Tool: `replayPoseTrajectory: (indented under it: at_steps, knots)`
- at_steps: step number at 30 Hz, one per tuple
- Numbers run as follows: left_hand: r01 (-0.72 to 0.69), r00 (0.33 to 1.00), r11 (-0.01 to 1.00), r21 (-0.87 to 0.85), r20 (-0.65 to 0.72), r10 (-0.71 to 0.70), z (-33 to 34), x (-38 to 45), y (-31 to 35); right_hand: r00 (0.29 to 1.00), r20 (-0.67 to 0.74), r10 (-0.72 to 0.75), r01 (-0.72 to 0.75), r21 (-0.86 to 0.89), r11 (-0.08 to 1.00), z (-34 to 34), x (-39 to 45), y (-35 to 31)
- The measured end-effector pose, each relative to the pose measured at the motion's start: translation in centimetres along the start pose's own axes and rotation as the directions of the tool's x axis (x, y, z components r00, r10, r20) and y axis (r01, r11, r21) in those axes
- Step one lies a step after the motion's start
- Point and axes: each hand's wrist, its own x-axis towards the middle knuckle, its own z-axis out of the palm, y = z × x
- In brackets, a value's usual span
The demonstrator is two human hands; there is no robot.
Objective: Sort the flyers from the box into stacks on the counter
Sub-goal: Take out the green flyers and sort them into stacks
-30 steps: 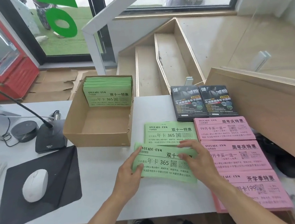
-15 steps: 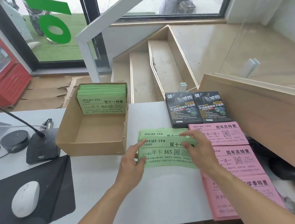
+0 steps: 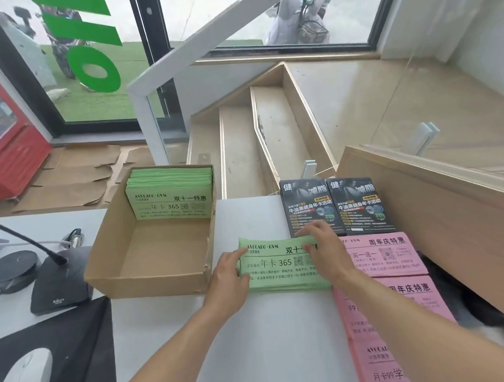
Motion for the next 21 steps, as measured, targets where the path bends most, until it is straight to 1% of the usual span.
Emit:
replayPoseTrajectory:
  at_steps: [3,6,7,9,12,13,16,21]
  knots:
    - [0.048,0.999,0.998,0.035,0.012,-0.049,0.1,-0.2,-0.9,0.999,-0.046,-0.006,-0.003,-0.184,0.983,1.1,0.1,1.4]
    - [0.048,0.998,0.997,0.064,0.045,-0.051,0.4,-0.6,-1.9,0.997,-0.068,-0.028,0.013,-0.2,0.98,1.4,-0.6,2.0]
    - [0.054,0.997,0.997,0.059,0.055,-0.058,0.5,-0.8,-2.0,0.998,-0.037,-0.045,0.036,-0.206,0.978,1.4,-1.0,2.1]
    - [0.075,0.994,0.996,0.041,0.074,-0.078,0.6,-1.0,-1.8,0.994,0.095,-0.06,0.082,-0.244,0.966,1.4,-1.8,2.2]
    - [0.091,0.989,0.996,0.01,0.118,-0.092,1.2,-1.0,-1.0,0.96,0.278,-0.044,0.145,-0.354,0.924,1.6,-2.8,2.3]
    - [0.1,0.987,0.995,0.007,0.127,-0.1,1.3,-1.1,-0.8,0.95,0.308,-0.045,0.163,-0.369,0.915,1.7,-2.9,2.3]
    - [0.112,0.986,0.993,0.024,0.119,-0.114,1.9,-1.3,-0.8,0.94,0.333,-0.074,0.198,-0.356,0.913,1.8,-2.7,2.2]
    - [0.112,0.993,0.994,0.014,0.048,-0.112,2.4,-1.6,-0.5,0.908,0.405,-0.106,0.245,-0.309,0.919,1.1,-1.9,2.1]
